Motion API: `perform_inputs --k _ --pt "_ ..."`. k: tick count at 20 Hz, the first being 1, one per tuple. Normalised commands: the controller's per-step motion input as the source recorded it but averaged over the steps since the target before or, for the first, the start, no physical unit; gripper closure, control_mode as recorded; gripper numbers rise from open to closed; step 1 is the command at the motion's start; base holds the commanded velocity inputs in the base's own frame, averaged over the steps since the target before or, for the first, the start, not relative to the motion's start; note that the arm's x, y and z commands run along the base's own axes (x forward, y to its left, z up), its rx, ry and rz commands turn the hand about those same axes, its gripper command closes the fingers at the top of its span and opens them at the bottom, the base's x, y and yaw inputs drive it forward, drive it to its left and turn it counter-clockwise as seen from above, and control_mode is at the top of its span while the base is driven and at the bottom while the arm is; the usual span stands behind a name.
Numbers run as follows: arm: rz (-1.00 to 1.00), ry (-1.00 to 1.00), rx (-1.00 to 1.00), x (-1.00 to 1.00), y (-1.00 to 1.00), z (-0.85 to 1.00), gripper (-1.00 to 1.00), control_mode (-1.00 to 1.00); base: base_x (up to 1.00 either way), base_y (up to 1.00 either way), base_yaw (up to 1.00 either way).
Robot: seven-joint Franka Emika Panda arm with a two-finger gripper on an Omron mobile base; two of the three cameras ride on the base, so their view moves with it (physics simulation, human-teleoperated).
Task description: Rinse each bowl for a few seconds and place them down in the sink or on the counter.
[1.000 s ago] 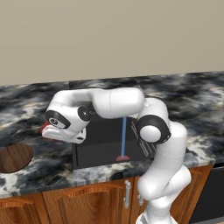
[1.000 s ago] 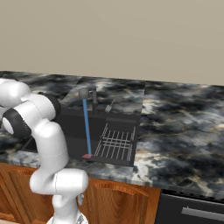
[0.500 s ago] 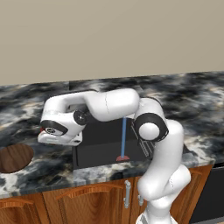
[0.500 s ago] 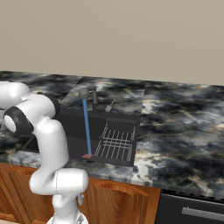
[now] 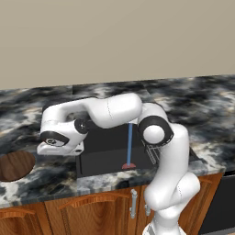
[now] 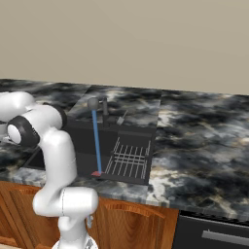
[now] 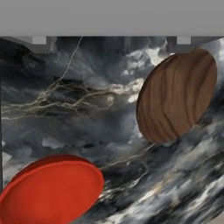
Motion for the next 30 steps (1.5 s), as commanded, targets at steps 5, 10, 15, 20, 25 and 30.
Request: perform_inputs --k 5,10,15,20,25,30 --pt "0.00 0.03 -0.22 0.00 0.38 0.23 -1.00 -1.00 0.00 0.00 0.00" --pt "0.00 0.03 -0.20 0.00 0.40 0.29 -1.00 -1.00 0.00 0.00 0.00" --pt "0.00 0.03 -0.18 0.00 0.40 0.36 -1.00 -1.00 0.00 0.00 0.00" --pt "0.00 0.02 -0.18 0.00 0.42 0.35 -1.00 -1.00 0.00 0.00 0.00" --pt "0.00 0.03 -0.21 0.01 0.41 0.27 -1.00 -1.00 0.00 0.00 0.00" --pt "0.00 0.04 -0.22 0.03 0.40 0.21 -1.00 -1.00 0.00 0.00 0.00"
